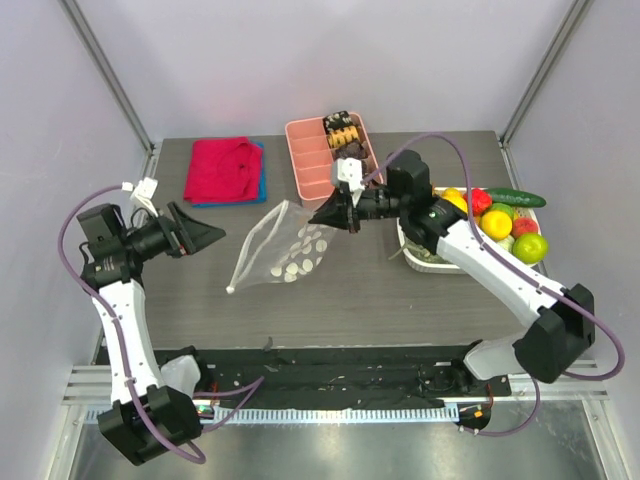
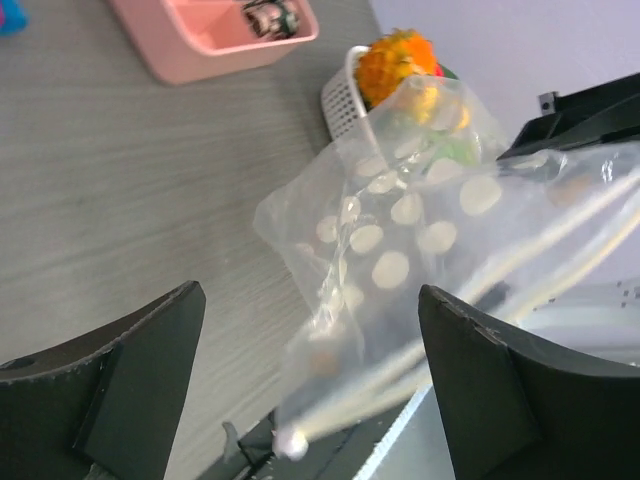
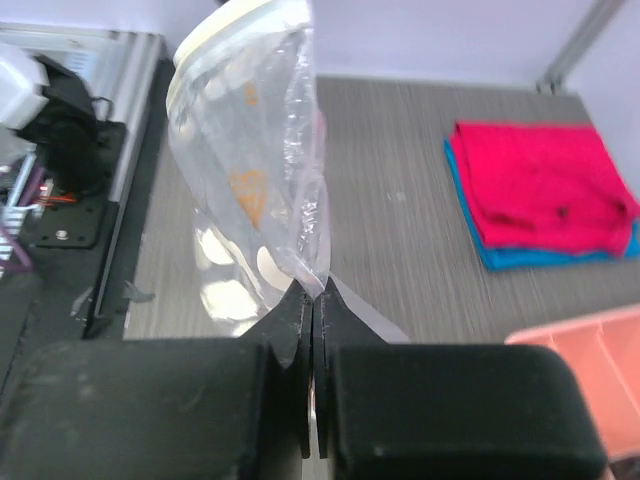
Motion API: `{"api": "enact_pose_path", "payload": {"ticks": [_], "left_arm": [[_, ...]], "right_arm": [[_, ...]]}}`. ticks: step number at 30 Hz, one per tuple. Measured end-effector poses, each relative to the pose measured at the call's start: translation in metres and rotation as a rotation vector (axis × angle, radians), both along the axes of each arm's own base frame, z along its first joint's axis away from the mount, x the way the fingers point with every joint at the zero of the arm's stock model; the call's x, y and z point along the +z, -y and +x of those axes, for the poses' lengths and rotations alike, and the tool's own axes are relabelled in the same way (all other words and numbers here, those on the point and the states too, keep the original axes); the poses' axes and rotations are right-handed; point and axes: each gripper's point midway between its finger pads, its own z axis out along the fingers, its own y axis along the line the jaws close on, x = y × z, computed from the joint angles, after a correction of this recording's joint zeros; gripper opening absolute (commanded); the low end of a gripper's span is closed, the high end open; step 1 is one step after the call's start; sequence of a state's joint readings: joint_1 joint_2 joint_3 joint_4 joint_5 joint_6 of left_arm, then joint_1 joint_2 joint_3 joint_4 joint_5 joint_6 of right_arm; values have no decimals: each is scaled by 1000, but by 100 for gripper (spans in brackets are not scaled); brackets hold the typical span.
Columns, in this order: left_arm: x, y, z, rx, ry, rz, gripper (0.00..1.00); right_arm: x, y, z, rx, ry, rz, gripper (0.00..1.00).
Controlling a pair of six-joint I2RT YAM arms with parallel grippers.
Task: Place the food in the zip-top bag and seal the zipper
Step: Pick up the zipper food storage bag at the center of the board.
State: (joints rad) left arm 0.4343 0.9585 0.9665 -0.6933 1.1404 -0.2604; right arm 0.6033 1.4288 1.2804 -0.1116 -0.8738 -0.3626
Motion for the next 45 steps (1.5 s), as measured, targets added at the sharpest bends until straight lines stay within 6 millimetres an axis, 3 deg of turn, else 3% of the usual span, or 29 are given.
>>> {"api": "enact_pose_path", "payload": {"ticks": [2,4,10,16,20,24,28,31,33,34,35,36,38,39,41,42,45], "left_arm": [[13,4,-3,-41,83,6,80],[26,11,-9,-97,160,3,73],[42,36,-41,-237,303,5,66],[41,55,-68,-312,408,53,58],[36,59,-66,-338,410,65,53],[19,67,-63,-391,375,87,52],[-4,82,-74,-490,325,128,44],[-9,82,-78,-501,320,163,31],[-11,81,-77,-495,322,185,8],[-11,80,-77,-494,321,193,0],[-10,80,-76,-493,320,198,0],[-8,79,-76,-492,321,202,0],[-2,79,-76,-481,315,200,0],[2,79,-75,-461,295,193,0],[8,76,-70,-400,267,193,0],[8,74,-67,-361,247,199,0],[5,61,-52,-212,148,233,1]], "right_arm": [[8,0,-15,39,51,37,1],[4,0,-27,71,80,50,1],[-16,3,-29,73,79,39,1],[-7,1,-30,81,68,73,1],[2,-1,-30,79,59,107,1],[6,-2,-31,75,43,121,1],[10,-3,-31,73,34,136,1],[11,-4,-30,72,31,144,1],[11,-5,-29,71,27,145,1],[10,-5,-28,70,24,146,1],[10,-5,-28,69,19,146,4],[10,-6,-27,66,18,149,29],[8,-9,-21,44,-14,159,51],[6,-12,-14,18,-34,167,69],[-2,-21,3,-47,-107,174,76],[-9,-25,13,-87,-157,174,85],[-30,-30,39,-217,-317,151,85]]}}
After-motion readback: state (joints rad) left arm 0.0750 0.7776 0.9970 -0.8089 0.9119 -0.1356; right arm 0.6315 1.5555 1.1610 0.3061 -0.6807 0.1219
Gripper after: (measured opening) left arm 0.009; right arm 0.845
